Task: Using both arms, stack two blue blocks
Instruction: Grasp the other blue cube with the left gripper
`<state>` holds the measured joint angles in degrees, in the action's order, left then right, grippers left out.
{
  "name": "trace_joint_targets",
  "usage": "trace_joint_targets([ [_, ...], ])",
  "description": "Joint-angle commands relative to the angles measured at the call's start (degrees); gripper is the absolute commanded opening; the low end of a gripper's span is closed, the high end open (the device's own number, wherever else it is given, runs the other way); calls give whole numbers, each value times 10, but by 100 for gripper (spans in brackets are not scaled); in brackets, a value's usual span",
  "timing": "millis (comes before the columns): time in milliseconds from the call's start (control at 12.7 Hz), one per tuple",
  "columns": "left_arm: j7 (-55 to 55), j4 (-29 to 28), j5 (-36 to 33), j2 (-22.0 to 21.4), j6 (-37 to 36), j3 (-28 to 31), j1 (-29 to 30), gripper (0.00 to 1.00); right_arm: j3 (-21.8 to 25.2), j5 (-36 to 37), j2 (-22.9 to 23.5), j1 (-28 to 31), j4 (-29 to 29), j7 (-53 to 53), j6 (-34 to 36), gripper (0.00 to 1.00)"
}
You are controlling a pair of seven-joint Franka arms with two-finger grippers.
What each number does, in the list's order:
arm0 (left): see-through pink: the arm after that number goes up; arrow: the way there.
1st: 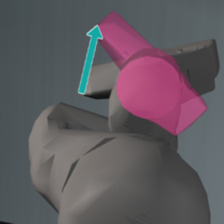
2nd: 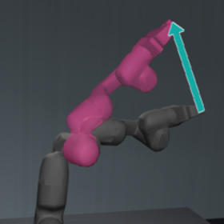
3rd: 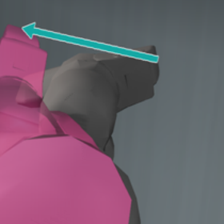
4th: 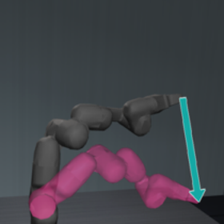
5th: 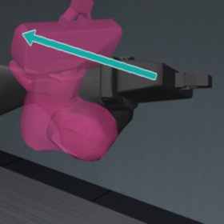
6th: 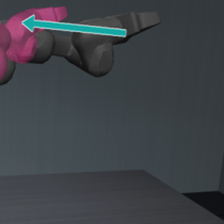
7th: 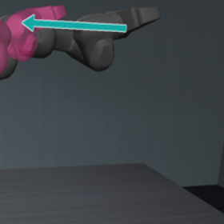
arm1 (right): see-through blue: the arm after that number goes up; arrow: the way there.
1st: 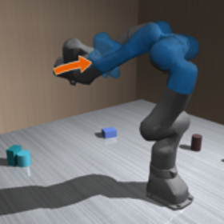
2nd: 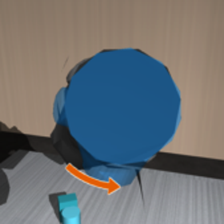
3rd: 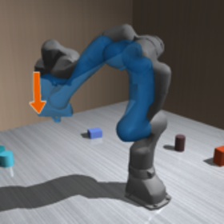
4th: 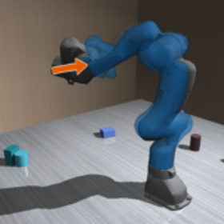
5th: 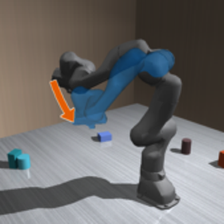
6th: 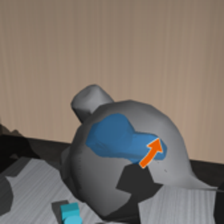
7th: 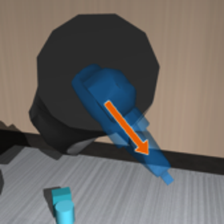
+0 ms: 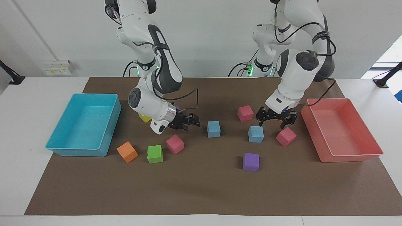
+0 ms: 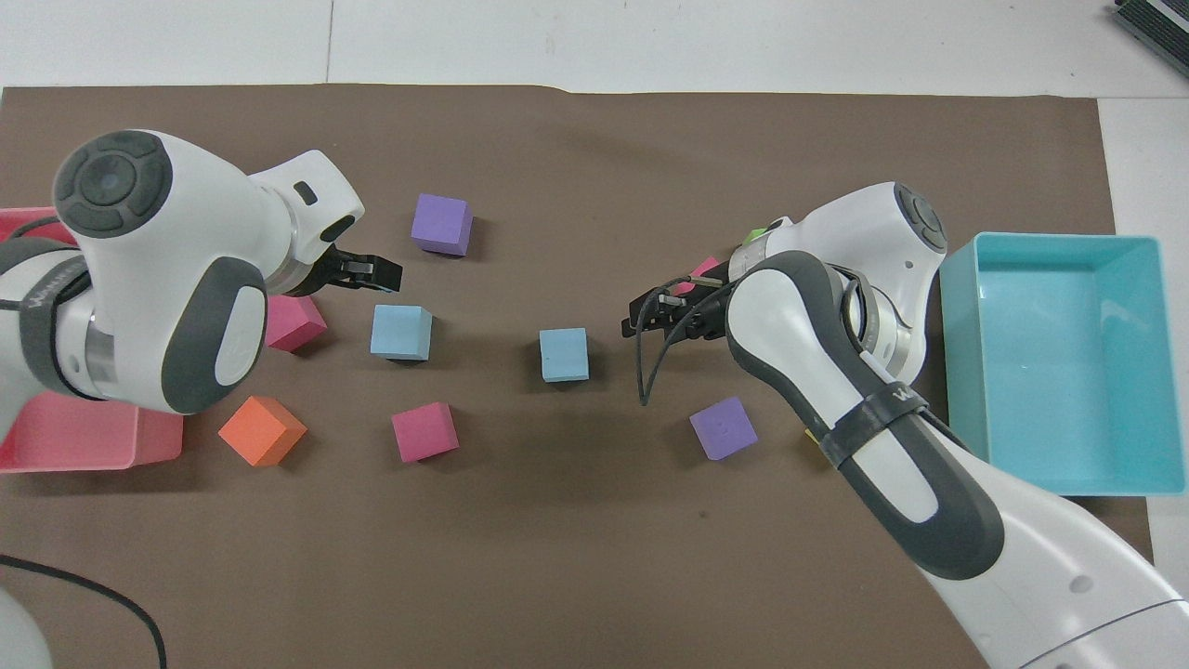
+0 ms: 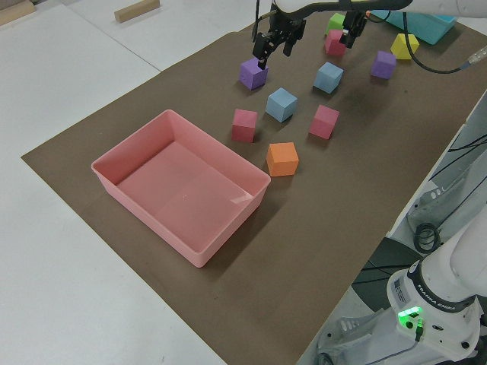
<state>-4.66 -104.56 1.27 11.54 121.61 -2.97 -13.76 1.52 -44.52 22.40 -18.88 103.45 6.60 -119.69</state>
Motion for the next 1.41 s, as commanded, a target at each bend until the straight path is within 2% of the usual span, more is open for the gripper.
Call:
trace_joint_targets([
  [0,-14,-45,1,6,59,9,-17,100,-6,-31,-17,9,33,25,-12,9],
  [78,-15,-54,1,10,70,9,-24,100,-6,-54,-17,8,45,25,-17,0],
  [392,-16,-86,1,15,107,9,-24,100,-6,-104,-15,9,71,50,-36,0],
  [628,-16,-89,1,14,110,8,-23,100,-6,-174,-2,9,84,91,-38,0],
  [942,-15,-93,1,15,111,9,-24,100,-6,-209,3,10,98,99,-40,0],
  [1334,-17,-120,1,30,153,9,-29,100,-6,-211,2,8,104,85,-50,0],
])
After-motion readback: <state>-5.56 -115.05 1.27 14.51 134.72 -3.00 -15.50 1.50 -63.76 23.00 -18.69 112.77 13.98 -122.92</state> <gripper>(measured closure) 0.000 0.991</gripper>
